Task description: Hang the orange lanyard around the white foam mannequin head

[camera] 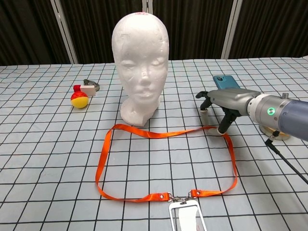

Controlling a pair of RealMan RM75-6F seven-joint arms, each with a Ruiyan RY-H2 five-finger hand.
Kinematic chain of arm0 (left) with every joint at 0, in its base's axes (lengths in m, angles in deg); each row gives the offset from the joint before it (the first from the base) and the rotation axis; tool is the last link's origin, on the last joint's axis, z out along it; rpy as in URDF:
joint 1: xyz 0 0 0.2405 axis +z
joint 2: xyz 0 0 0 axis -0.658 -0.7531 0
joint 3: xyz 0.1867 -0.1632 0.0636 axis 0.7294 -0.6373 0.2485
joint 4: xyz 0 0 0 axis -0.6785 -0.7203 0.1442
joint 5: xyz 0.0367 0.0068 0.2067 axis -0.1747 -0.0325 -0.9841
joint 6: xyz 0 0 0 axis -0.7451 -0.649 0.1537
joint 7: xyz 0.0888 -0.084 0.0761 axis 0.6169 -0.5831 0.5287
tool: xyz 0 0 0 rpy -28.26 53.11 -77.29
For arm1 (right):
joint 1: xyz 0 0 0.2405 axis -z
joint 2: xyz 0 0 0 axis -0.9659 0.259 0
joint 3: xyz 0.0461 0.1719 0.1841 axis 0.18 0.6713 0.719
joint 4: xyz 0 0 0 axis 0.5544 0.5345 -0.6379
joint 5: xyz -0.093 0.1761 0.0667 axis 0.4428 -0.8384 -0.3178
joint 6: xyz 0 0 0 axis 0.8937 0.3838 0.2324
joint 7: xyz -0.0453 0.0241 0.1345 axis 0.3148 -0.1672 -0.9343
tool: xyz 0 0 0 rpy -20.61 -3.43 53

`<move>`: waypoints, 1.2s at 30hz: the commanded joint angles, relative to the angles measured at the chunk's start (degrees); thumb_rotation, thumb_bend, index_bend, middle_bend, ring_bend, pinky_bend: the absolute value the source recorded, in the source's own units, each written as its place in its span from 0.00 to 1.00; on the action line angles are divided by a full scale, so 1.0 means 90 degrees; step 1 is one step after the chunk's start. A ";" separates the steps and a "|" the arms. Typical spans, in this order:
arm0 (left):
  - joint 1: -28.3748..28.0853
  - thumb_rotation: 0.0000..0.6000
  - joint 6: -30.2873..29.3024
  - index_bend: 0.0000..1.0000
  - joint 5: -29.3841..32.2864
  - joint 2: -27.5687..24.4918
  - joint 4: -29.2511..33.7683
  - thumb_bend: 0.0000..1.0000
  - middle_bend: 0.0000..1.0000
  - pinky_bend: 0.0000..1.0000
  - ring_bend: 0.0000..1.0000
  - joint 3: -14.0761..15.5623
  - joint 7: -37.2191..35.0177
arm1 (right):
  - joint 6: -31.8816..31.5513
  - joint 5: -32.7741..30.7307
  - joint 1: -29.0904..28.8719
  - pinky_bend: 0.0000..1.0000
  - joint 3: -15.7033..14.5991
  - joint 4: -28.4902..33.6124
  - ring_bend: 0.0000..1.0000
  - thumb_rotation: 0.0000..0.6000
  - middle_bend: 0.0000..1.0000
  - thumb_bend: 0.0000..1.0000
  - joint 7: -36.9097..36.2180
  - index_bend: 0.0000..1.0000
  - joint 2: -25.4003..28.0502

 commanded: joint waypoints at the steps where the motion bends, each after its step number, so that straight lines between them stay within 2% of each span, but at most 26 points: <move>1: -0.0003 1.00 0.0004 0.00 0.0008 -0.0002 -0.0009 0.00 0.00 0.00 0.00 0.0004 -0.0009 | 0.0031 -0.0042 -0.0022 0.00 -0.0039 -0.0059 0.00 1.00 0.00 0.29 0.0009 0.56 -0.0056; 7: -0.0016 1.00 0.0025 0.00 0.0026 -0.0008 -0.0016 0.00 0.00 0.00 0.00 0.0006 -0.0033 | 0.0032 -0.0063 -0.0050 0.00 -0.0058 -0.0113 0.00 1.00 0.00 0.31 -0.0044 0.58 -0.0161; 14: -0.0034 1.00 0.0062 0.00 0.0008 -0.0052 -0.0081 0.00 0.00 0.00 0.00 -0.0002 -0.0183 | -0.0006 0.0019 -0.0052 0.00 -0.0104 -0.0162 0.00 1.00 0.00 0.43 -0.0131 0.66 -0.0205; 19: -0.0076 1.00 0.0127 0.00 -0.0053 -0.0040 -0.0112 0.00 0.00 0.00 0.00 0.0018 -0.0245 | -0.0006 0.0062 -0.0020 0.00 -0.0128 -0.0123 0.00 1.00 0.00 0.50 -0.0243 0.67 -0.0160; 24: -0.0253 1.00 0.0352 0.00 -0.0309 0.0036 -0.0252 0.09 0.00 0.00 0.00 0.0013 -0.0539 | 0.0034 0.0094 0.0019 0.00 -0.0125 0.0068 0.00 1.00 0.00 0.53 -0.0405 0.69 -0.0006; 27: -0.0541 1.00 0.0707 0.03 -0.0400 0.0196 -0.0401 0.14 0.00 0.00 0.00 -0.0084 -0.0782 | 0.0063 0.0077 0.0034 0.00 -0.0082 0.0231 0.00 1.00 0.00 0.54 -0.0526 0.70 0.0102; 31: -0.1046 1.00 0.1271 0.08 -0.0336 0.0497 -0.0683 0.18 0.00 0.00 0.00 -0.0304 -0.0870 | 0.0040 0.0066 0.0039 0.00 -0.0052 0.0416 0.00 1.00 0.00 0.58 -0.0567 0.70 0.0235; 36: -0.1707 1.00 0.1980 0.20 -0.0143 0.0920 -0.0996 0.30 0.00 0.00 0.00 -0.0539 -0.0675 | 0.0133 -0.0029 0.0007 0.00 -0.0031 0.0608 0.00 1.00 0.00 0.62 -0.0601 0.71 0.0386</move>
